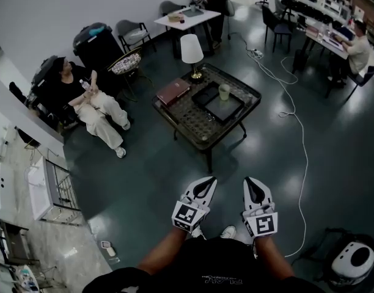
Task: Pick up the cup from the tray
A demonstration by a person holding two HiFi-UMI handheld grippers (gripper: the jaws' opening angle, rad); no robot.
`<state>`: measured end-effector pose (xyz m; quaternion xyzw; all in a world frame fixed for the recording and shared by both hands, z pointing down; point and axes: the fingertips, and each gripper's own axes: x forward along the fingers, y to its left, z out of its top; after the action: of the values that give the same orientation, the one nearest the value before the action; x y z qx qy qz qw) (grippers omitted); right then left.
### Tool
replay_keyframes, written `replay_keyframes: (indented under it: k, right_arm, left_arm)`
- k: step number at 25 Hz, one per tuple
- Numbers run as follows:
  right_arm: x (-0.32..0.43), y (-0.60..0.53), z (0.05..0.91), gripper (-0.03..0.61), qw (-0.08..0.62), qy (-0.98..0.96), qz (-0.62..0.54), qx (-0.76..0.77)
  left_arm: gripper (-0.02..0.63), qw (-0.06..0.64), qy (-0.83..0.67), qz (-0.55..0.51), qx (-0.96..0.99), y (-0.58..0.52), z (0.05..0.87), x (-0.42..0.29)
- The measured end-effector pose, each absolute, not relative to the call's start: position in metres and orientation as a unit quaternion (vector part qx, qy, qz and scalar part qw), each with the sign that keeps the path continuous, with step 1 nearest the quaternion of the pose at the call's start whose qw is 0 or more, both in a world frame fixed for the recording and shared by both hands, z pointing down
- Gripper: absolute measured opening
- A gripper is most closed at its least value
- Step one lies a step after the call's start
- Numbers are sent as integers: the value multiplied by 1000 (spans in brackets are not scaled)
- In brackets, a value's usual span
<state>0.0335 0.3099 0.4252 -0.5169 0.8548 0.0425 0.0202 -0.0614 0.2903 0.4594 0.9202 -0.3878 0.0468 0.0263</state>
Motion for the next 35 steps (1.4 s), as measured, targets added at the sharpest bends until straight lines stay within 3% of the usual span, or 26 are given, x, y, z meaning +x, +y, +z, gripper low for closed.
replay_keyframes:
  k: [20,35]
  right_arm:
    - [54,310,428,11,21,873,49,-484]
    - [43,242,437,11,-5,871,50,-488]
  left_arm:
    - [12,5,-385,41,922,296,452,-21]
    - [12,8,-380,38,924,229,459,-28]
